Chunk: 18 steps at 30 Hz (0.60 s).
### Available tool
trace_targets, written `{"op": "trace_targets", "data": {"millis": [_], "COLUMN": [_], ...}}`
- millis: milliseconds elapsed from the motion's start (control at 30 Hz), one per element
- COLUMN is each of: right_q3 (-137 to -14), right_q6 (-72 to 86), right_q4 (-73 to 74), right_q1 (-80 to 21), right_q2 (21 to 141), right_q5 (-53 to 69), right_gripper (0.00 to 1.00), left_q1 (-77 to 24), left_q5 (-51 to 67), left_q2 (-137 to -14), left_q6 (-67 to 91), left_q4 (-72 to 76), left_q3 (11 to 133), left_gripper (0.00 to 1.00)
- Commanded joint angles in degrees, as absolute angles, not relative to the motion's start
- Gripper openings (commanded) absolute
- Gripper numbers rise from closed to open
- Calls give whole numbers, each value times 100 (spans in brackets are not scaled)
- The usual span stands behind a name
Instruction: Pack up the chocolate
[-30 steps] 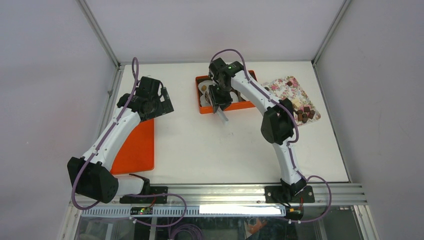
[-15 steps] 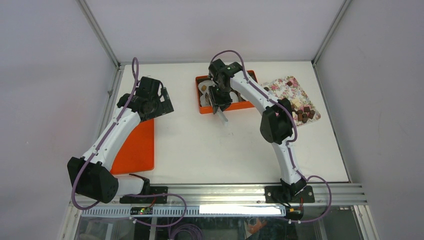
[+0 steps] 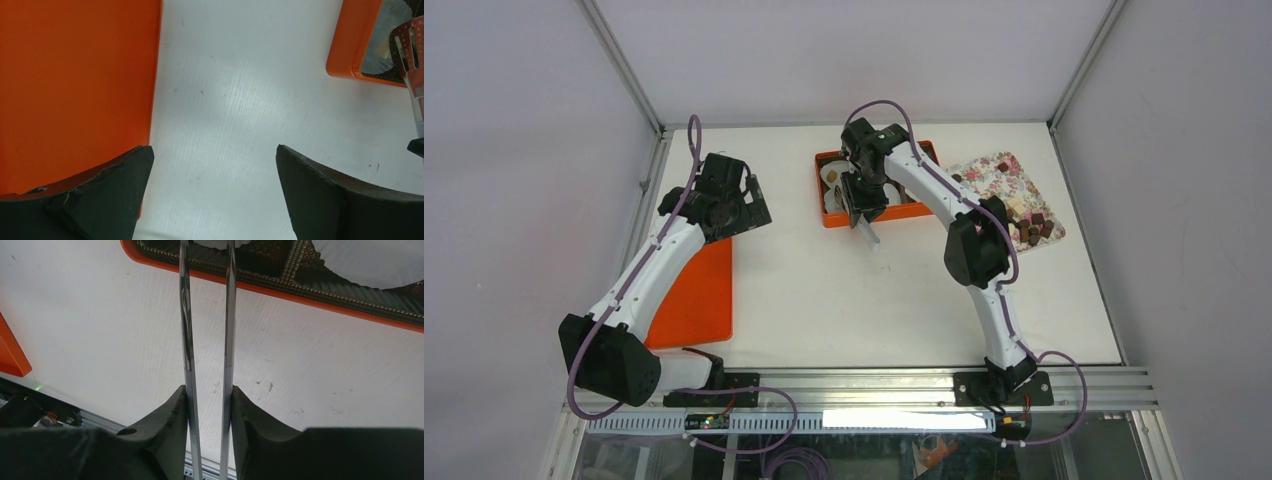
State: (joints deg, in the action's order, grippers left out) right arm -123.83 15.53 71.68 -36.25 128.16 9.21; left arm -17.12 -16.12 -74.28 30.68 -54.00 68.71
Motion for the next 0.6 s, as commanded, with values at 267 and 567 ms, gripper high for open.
{"op": "trace_targets", "data": {"millis": [267,567], "right_q3": [-12520,-12523], "right_q6": [1558,1532], "right_q4": [7047,7057], "right_q1": [-3603,-3604], "right_q2": [12704,12716], "right_q5": [879,879], "right_gripper": [35,37], "left_q1": [-1652,-1652], "left_q5": [-1591,-1549], "left_q2": [-7294,-7365], "left_q6": [3147,3120], "left_q4": [-5221,-5225], "left_q3": [6947,7018], "left_gripper": [99,99]}}
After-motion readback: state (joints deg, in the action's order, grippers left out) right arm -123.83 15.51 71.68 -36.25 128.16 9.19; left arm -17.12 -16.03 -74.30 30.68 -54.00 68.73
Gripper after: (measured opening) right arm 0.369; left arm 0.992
